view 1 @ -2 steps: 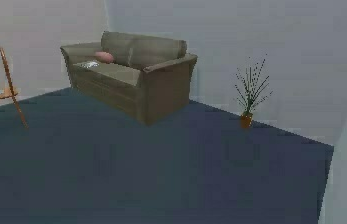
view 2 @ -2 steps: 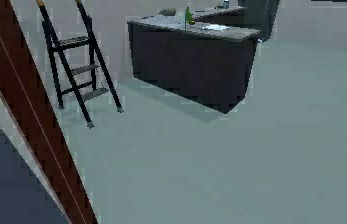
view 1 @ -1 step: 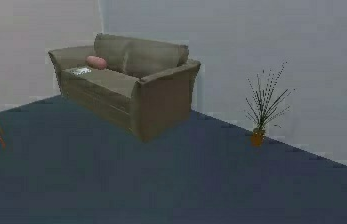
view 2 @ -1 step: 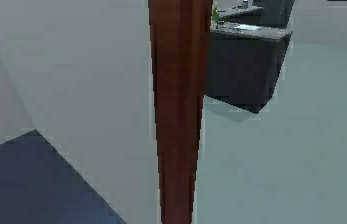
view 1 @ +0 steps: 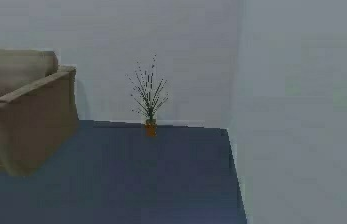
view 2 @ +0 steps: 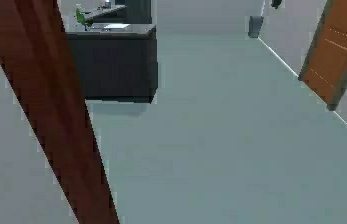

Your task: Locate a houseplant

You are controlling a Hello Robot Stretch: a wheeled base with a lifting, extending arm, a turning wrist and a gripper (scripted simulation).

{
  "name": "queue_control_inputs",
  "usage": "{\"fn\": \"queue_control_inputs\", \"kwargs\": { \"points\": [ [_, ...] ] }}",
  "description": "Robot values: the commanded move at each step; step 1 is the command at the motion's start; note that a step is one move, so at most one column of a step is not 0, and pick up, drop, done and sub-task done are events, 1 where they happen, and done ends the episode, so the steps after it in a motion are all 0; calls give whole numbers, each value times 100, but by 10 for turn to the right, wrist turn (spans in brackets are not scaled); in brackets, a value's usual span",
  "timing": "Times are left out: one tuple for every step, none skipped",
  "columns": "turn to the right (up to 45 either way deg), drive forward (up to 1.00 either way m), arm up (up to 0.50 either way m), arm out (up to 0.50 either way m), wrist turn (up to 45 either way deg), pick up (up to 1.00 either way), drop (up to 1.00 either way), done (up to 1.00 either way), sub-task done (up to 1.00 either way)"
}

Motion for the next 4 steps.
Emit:
{"fn": "queue_control_inputs", "kwargs": {
  "points": [
    [0, 100, 0, 0, 0, 0, 0, 0, 0],
    [60, 0, 0, 0, 0, 0, 0, 0, 0],
    [0, 35, 0, 0, 0, 0, 0, 0, 0],
    [-240, 0, 0, 0, 0, 0, 0, 0, 0]
  ]
}}
